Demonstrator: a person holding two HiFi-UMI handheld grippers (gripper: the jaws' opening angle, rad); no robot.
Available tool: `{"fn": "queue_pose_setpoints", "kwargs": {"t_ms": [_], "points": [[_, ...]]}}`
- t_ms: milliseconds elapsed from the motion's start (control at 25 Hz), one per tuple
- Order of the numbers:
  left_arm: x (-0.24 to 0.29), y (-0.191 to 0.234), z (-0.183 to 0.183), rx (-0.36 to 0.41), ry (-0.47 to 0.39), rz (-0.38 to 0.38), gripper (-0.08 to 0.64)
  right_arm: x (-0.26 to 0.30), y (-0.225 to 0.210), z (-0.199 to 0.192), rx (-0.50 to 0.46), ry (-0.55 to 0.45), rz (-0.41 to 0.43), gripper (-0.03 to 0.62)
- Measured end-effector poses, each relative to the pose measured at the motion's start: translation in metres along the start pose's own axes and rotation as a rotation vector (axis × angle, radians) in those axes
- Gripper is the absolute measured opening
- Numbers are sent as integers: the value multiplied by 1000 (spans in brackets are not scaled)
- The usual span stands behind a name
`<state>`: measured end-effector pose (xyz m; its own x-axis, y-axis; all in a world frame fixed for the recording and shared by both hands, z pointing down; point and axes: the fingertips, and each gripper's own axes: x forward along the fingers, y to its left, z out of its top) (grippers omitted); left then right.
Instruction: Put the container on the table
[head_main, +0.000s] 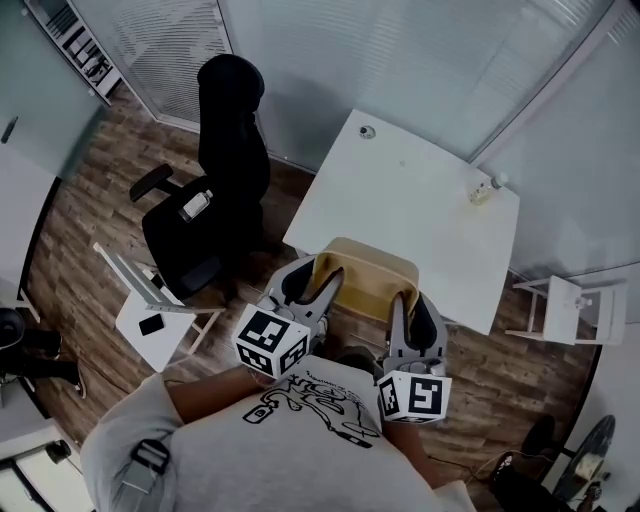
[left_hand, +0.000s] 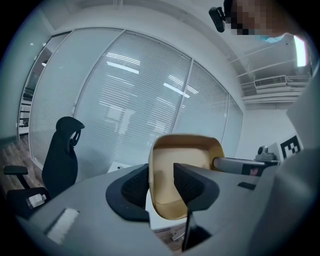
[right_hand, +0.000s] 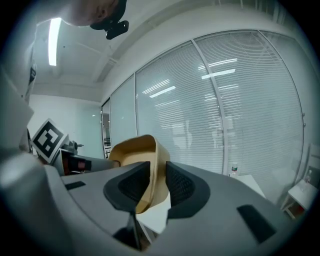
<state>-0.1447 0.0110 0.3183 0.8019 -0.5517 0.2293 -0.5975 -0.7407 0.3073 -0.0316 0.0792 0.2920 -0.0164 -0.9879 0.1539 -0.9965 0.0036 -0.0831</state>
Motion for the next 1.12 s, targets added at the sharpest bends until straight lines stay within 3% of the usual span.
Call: {"fn": "queue_pose_setpoints", "kwargs": {"t_ms": [600,1120], "points": [[78,14,11,-10,22,6,137,59,-57,-3,28,23,-5,86],[217,-16,31,-6,30,20,137,120,-188,11,49,26,-4,86]]}}
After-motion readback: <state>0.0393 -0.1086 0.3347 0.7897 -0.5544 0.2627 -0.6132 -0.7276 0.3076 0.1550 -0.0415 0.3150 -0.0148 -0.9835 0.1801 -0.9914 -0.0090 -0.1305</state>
